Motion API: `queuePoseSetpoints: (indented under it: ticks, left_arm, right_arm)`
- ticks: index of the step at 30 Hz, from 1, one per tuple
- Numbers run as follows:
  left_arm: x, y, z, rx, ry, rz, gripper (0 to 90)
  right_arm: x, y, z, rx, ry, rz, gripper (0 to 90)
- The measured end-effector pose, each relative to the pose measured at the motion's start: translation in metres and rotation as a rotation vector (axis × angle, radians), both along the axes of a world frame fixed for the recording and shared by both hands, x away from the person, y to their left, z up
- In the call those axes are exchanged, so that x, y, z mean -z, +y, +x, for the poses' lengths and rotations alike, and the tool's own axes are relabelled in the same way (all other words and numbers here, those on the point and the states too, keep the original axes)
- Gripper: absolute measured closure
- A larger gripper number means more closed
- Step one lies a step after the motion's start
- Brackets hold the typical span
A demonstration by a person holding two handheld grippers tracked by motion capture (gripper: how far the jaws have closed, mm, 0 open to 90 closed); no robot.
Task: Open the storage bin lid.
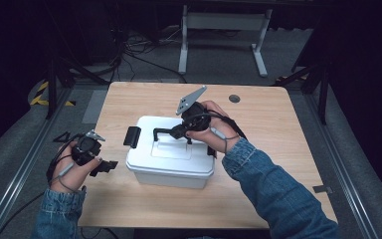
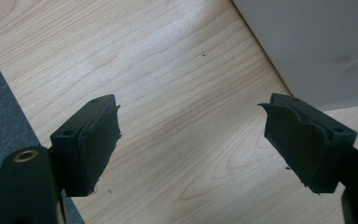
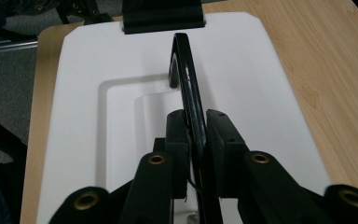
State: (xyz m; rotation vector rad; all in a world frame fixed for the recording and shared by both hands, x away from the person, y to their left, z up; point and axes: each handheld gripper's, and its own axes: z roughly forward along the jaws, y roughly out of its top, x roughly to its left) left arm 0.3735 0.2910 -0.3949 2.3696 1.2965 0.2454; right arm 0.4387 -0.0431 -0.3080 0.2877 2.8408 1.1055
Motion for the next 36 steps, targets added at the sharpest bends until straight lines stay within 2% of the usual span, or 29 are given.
queuePoseSetpoints:
  ticks: [5, 12, 17, 19, 24, 29, 36]
  left_arm:
    - [0.001, 0.002, -0.002, -0.003, 0.0, -0.002, 18.7]
    - [0.001, 0.006, -0.005, -0.015, -0.006, -0.006, 18.7]
    - [0.002, 0.006, -0.005, -0.02, 0.0, -0.009, 18.7]
    - [0.002, 0.006, -0.005, -0.015, -0.003, -0.005, 18.7]
    - [0.002, 0.005, -0.004, -0.016, -0.005, -0.006, 18.7]
    - [0.001, 0.006, -0.005, -0.019, -0.005, -0.007, 18.7]
    - [0.002, 0.005, -0.005, -0.02, -0.008, -0.009, 18.7]
  right_arm:
    - [-0.003, 0.002, -0.001, -0.052, 0.006, -0.024, 83.6]
    - [-0.004, 0.002, 0.003, -0.07, 0.026, -0.025, 84.4]
    - [-0.008, 0.002, 0.003, -0.09, 0.015, -0.019, 84.8]
    - [-0.012, 0.003, 0.004, -0.091, 0.009, -0.014, 84.8]
    - [-0.027, -0.002, 0.005, -0.09, -0.004, 0.036, 84.9]
    - [-0.04, -0.006, 0.005, -0.079, -0.021, 0.059, 84.9]
    - [-0.05, -0.012, 0.004, -0.069, -0.033, 0.081, 84.9]
